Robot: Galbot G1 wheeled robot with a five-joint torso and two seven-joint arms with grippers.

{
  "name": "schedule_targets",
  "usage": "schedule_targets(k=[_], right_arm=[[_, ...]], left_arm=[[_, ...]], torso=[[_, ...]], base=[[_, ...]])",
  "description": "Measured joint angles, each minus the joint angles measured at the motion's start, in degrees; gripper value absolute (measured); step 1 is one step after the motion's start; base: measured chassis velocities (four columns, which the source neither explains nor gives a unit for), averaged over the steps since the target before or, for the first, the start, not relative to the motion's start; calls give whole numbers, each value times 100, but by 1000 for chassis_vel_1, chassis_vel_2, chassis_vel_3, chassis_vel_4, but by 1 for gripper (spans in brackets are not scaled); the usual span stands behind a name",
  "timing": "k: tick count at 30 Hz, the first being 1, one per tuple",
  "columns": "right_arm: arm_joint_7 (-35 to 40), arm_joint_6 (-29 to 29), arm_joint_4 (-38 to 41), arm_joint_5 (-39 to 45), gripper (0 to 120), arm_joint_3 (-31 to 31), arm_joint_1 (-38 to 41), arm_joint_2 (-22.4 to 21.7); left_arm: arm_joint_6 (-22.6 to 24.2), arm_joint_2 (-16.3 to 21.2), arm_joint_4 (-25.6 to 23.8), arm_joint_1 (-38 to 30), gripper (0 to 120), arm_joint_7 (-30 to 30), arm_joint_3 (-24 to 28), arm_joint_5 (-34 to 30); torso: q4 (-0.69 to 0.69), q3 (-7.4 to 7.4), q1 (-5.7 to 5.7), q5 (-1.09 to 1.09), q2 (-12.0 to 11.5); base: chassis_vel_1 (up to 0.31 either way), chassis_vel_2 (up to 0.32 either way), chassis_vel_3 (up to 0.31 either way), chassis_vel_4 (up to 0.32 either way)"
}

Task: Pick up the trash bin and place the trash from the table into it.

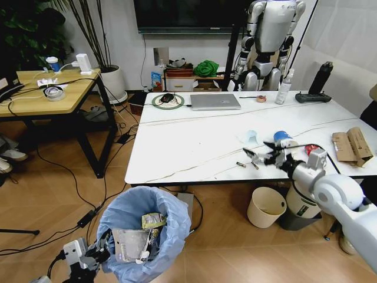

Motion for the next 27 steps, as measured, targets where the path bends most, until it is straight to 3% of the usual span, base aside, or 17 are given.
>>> schedule_targets(k=[14, 18, 20, 27], right_arm=[[-69, 127, -230, -448, 93, 32, -253, 175], [-131, 157, -332, -444, 84, 32, -222, 177], [-192, 194, -399, -451, 72, 23, -260, 170], [-269, 269, -506, -505, 48, -25, -276, 195]], left_arm=[[3, 79, -8, -48, 0, -10, -3, -69], [3, 83, -8, -33, 0, -15, -13, -79], [3, 85, -9, -30, 0, -21, -33, -94], [5, 68, -9, -30, 0, -33, -42, -106]], torso=[[0, 0, 0, -1, 0], [1, 0, 0, -1, 0], [0, 0, 0, -1, 0], [0, 0, 0, -1, 0]], base=[[0, 0, 0, 0], [0, 0, 0, 0], [0, 0, 0, 0], [0, 0, 0, 0]])
